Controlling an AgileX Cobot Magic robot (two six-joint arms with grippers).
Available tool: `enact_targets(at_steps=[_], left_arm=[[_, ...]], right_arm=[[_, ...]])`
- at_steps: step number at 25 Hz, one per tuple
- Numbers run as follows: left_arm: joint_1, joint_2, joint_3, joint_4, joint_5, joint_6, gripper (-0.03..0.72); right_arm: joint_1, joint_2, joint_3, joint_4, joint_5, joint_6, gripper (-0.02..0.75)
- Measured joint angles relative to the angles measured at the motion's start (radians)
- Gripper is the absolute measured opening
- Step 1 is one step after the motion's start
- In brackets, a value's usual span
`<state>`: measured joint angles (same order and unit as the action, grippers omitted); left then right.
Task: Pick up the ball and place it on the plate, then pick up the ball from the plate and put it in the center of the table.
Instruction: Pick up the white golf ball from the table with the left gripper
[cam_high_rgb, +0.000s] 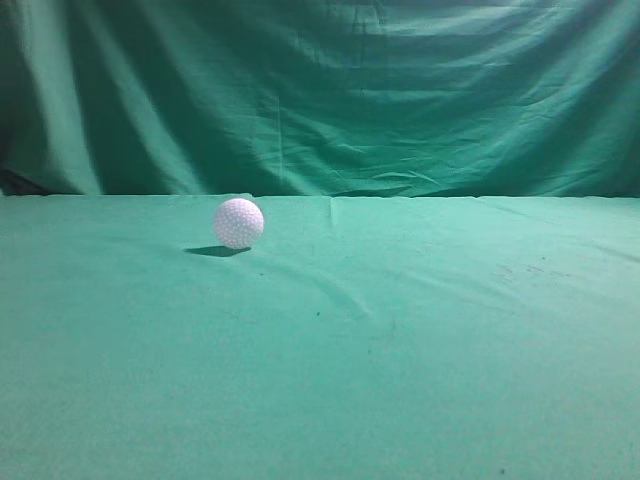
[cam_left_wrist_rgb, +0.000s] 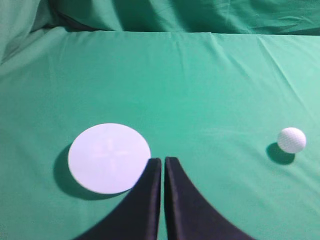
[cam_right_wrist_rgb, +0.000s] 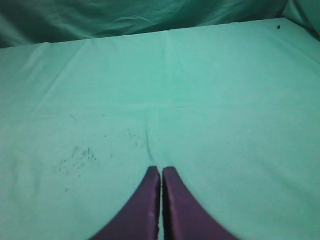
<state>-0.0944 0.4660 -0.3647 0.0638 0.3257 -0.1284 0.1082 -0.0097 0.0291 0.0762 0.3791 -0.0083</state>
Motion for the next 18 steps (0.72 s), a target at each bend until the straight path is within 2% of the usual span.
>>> enact_targets(at_steps=[6, 8, 11, 14, 18], left_arm=[[-0.005, 0.082, -0.009, -0.13, -0.069, -0.002, 0.0], [-0.012, 0.118, -0.042, -0.176, -0.025, 0.061, 0.0], [-0.058, 0.21, -0.126, -0.253, 0.1, 0.24, 0.0], [-0.131, 0.331, -0.206, -0.346, 0.167, 0.395, 0.0], [-0.241, 0.494, -0.292, -0.379, 0.178, 0.471, 0.0]], right_arm=[[0.0, 0.0, 0.0, 0.0, 0.0, 0.001, 0.0], [0.0, 0.0, 0.0, 0.0, 0.0, 0.001, 0.0], [0.0, 0.0, 0.0, 0.0, 0.0, 0.001, 0.0], [0.0, 0.0, 0.0, 0.0, 0.0, 0.001, 0.0], [0.0, 0.0, 0.0, 0.0, 0.0, 0.001, 0.0]])
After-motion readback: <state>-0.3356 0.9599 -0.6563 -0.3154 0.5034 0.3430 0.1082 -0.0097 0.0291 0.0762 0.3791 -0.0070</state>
